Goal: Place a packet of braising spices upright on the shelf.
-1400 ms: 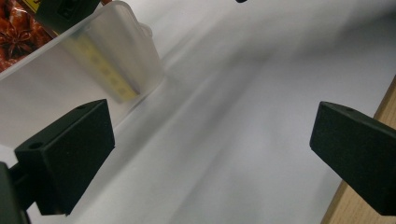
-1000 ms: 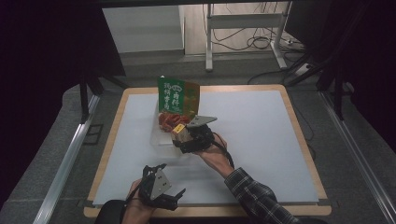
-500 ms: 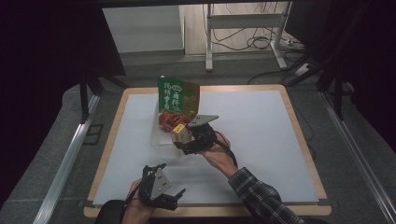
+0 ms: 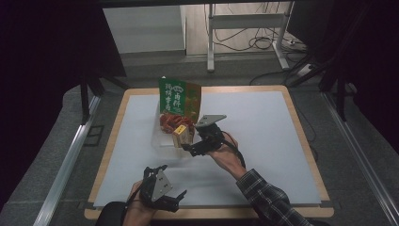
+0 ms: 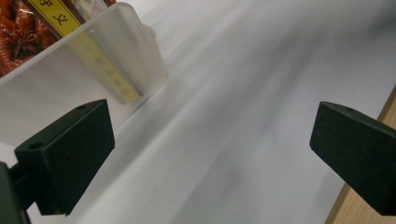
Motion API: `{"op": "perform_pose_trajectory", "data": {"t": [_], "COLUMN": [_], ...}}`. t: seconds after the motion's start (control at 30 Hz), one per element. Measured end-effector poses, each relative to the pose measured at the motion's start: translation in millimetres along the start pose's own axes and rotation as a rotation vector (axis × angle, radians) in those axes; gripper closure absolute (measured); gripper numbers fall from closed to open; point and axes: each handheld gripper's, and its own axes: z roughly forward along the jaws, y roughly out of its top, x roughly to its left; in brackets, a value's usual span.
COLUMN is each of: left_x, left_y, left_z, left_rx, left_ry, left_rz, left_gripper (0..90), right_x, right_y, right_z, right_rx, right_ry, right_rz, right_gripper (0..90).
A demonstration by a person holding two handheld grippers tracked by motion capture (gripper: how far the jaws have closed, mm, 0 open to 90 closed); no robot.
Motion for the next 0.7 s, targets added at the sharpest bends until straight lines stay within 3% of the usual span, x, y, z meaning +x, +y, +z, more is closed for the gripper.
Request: {"op": "perform_pose_trajectory", "data": {"t": [0.7], "left_x": [-0.9], "left_y": [-0.2], "left_z": [1.2], "left_rx": [0.001], "left_ry": [-0.002], "left_rz": [-0.002], "left_gripper": [0.0], "right_x": [-1.5], "right_y": [-11.2], "right_z": [-19.9], "right_rx": [0.037], "right_ry": [-0.009], "right_rz": [-0.027], "right_gripper": [3.7]}}
